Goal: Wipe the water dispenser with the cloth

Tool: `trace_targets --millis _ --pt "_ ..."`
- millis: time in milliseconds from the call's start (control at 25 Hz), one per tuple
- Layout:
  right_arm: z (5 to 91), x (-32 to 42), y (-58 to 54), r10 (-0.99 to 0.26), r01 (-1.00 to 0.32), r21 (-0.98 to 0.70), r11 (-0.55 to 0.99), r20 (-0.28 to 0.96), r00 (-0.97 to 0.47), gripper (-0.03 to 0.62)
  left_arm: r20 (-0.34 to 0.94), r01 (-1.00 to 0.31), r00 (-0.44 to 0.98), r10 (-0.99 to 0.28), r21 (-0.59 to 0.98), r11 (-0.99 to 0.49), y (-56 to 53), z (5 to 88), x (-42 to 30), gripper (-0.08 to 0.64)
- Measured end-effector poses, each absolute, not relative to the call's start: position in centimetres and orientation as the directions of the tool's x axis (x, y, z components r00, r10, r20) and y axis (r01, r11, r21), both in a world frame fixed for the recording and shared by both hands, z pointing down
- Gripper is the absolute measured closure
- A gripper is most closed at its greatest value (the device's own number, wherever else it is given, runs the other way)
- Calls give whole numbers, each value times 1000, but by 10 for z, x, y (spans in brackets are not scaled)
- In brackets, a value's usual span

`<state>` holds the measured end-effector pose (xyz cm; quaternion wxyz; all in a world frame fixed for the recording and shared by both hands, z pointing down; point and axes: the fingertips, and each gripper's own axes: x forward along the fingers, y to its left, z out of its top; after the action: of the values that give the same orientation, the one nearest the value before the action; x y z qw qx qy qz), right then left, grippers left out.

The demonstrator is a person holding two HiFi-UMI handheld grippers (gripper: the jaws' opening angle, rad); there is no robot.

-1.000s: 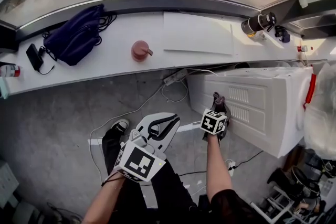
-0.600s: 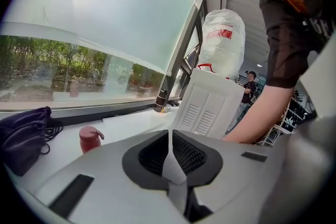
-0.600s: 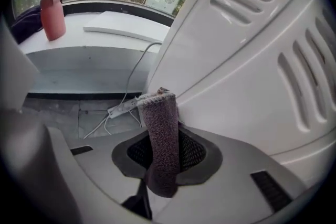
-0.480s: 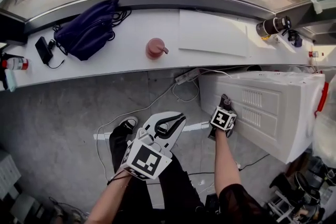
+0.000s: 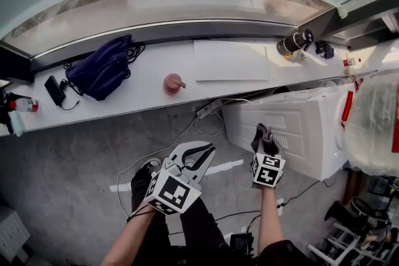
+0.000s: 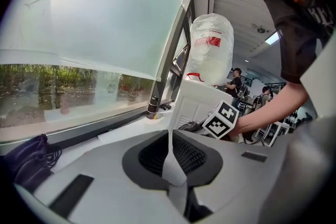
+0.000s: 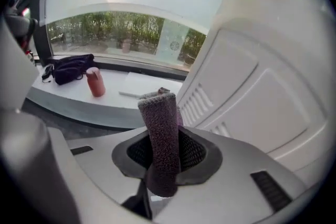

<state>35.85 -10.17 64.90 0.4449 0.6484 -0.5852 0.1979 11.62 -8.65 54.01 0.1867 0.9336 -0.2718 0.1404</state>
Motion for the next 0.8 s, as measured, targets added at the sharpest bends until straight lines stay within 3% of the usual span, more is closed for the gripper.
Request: trace_targets --millis 480,800 --pt "432 358 -148 -762 -900 435 7 585 277 488 286 -524 844 -454 260 -811 -101 473 106 523" --pt "407 367 -183 -784 -873 487 0 543 303 487 288 -534 840 -461 278 -799 -89 465 92 523"
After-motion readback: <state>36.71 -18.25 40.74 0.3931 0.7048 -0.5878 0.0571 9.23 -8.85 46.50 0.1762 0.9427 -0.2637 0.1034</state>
